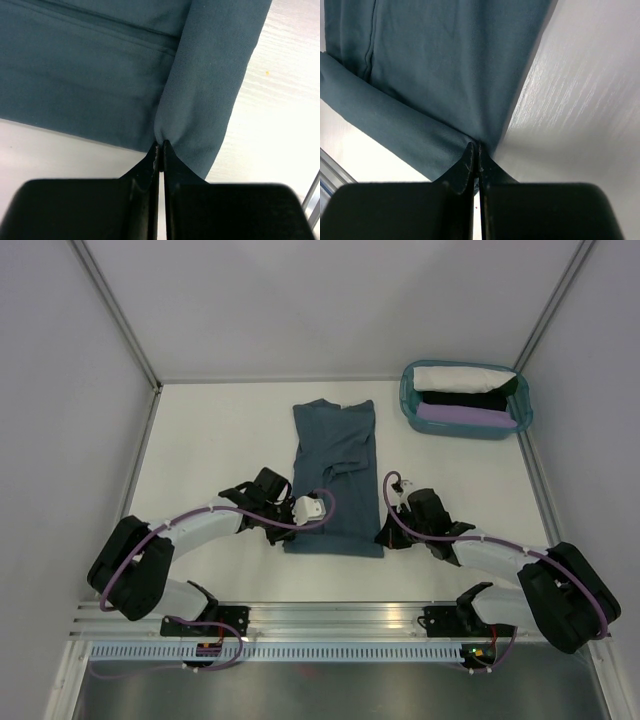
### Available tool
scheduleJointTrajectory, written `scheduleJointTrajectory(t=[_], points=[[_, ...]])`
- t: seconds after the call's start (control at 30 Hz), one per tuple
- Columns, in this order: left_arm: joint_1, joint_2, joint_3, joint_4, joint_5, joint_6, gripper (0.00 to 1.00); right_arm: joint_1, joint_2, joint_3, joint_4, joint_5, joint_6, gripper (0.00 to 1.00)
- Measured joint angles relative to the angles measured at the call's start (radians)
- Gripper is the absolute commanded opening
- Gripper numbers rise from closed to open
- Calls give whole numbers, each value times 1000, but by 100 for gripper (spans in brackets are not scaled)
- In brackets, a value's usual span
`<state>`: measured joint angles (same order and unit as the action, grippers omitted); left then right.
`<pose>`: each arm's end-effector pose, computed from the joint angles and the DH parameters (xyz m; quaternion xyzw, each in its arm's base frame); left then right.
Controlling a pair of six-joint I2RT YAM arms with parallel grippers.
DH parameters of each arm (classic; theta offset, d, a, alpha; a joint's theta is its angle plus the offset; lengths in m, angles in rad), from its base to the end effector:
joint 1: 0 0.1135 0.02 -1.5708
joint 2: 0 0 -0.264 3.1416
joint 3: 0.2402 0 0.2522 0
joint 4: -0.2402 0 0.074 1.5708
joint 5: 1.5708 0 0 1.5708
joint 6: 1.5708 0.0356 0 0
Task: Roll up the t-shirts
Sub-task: Roll the tshirt
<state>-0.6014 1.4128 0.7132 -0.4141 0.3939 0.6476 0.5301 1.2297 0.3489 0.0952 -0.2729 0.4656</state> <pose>0.1998 -0.1537 0.1665 0.5944 0.7490 -0.1854 0.2265 0.1767 0.1147 0.1350 -0.0815 0.9132 0.2914 0.2730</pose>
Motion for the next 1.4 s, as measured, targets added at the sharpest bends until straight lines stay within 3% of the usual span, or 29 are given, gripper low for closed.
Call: scheduleJointTrajectory(t=[0.03,0.17,0.27,0.47,0.63,0.77,0.93,1.2,1.33,1.4], points=[[0,0,0,3,-1,0,2,0,5,3,4,3,2,0],[0,1,-10,24,-24,12,34,0,8,9,8,6,2,0],[0,1,-6,36,-53,18,36,0,8,11,8,9,3,0],[0,-15,62,35,-105,30,51,-2,10,14,6,12,10,0],[-6,-124,87,44,-104,46,59,-2,10,15,5,14,14,0],[-111,-233,36,66,-133,72,63,-3,10,15,4,21,17,0],[-322,-317,-116,85,-220,94,64,-3,10,15,4,27,18,0],[-338,-198,-188,148,-369,95,61,-3,10,15,4,28,19,0],[-339,-190,-206,182,-384,98,47,-3,10,15,4,28,18,0],[-339,-185,-216,192,-385,103,35,-3,10,15,4,28,18,9]])
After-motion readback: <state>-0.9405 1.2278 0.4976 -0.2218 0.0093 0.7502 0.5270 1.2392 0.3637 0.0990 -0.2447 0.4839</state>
